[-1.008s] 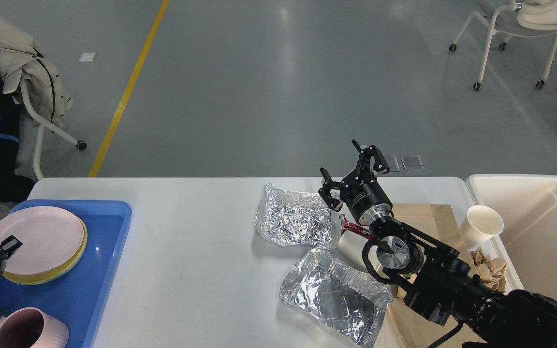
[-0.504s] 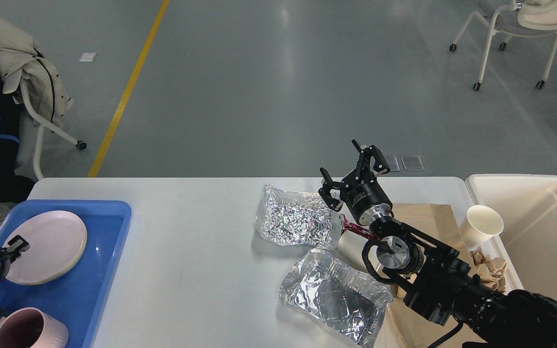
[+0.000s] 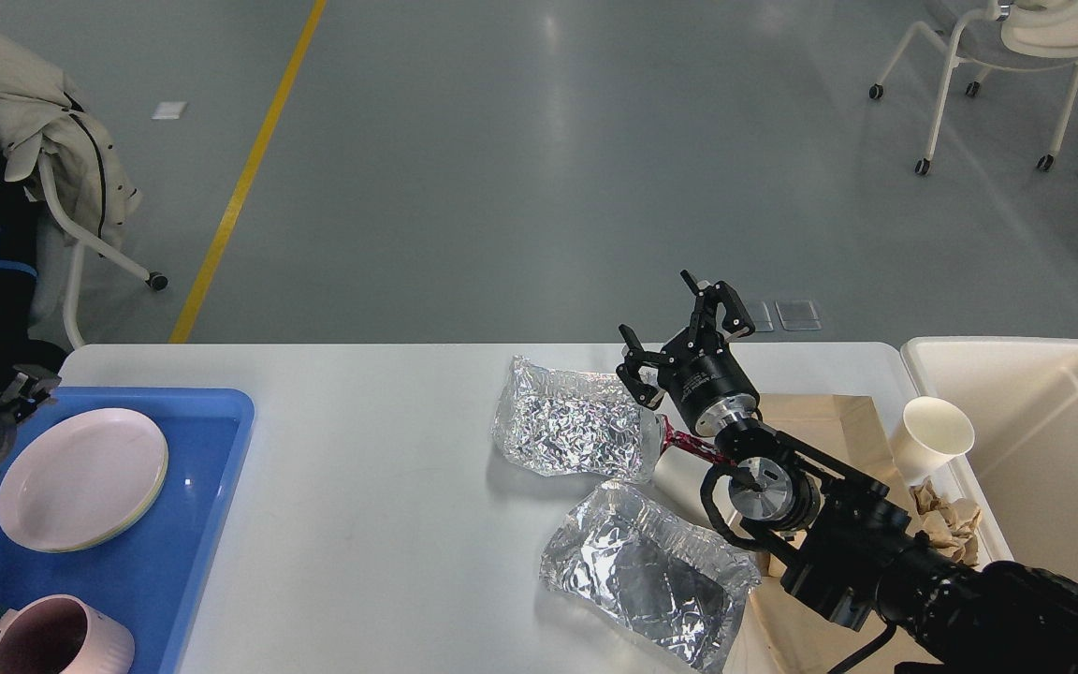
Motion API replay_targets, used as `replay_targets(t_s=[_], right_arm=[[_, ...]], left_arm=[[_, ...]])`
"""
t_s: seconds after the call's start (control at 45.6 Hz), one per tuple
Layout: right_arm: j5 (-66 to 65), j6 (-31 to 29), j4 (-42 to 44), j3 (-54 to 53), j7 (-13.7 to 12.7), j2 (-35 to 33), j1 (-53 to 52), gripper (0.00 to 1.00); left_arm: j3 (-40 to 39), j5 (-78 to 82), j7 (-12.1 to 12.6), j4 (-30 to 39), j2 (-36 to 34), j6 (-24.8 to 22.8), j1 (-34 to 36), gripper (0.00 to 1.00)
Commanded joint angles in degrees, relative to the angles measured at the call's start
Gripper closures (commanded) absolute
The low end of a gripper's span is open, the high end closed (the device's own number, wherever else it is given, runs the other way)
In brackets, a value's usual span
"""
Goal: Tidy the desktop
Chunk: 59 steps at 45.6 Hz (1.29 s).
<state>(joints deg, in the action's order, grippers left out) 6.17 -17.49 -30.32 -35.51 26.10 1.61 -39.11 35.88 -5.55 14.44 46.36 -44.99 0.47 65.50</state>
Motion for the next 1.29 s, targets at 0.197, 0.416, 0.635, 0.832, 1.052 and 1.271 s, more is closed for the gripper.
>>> replay_targets(t_s=[0.197, 0.416, 0.635, 0.832, 1.052, 1.271], right_arm=[[-0.02, 0.00, 0.00, 0.00, 0.00, -0.03, 0.00, 0.00], [-0.02, 0.00, 0.00, 0.00, 0.00, -0.03, 0.00, 0.00], [-0.02, 0.00, 0.00, 0.00, 0.00, 0.06, 0.00, 0.00], [-0.02, 0.00, 0.00, 0.00, 0.00, -0.03, 0.00, 0.00], [-0.02, 0.00, 0.00, 0.00, 0.00, -0.03, 0.00, 0.00], [0.07, 0.00, 0.00, 0.00, 0.00, -0.03, -0.09, 0.00]], left_arm=[[-30.05, -3.23, 0.15, 0.04, -4.93, -0.03, 0.51, 0.03], [-50.82, -5.79, -0.99, -0.31, -3.36, -0.12, -0.20, 0.03], [-54.06, -5.97, -11.97, -0.22, 4.99, -3.45, 0.25, 0.03], [-69.08, -6.58, -12.59, -0.66, 16.76, -4.95, -3.88, 0.03], [-80.70, -5.88, -13.65, -5.41, 25.39, -4.95, -9.51, 0.03], [-79.12, -3.07, -13.74, -6.29, 21.79, -5.48, -12.58, 0.03]])
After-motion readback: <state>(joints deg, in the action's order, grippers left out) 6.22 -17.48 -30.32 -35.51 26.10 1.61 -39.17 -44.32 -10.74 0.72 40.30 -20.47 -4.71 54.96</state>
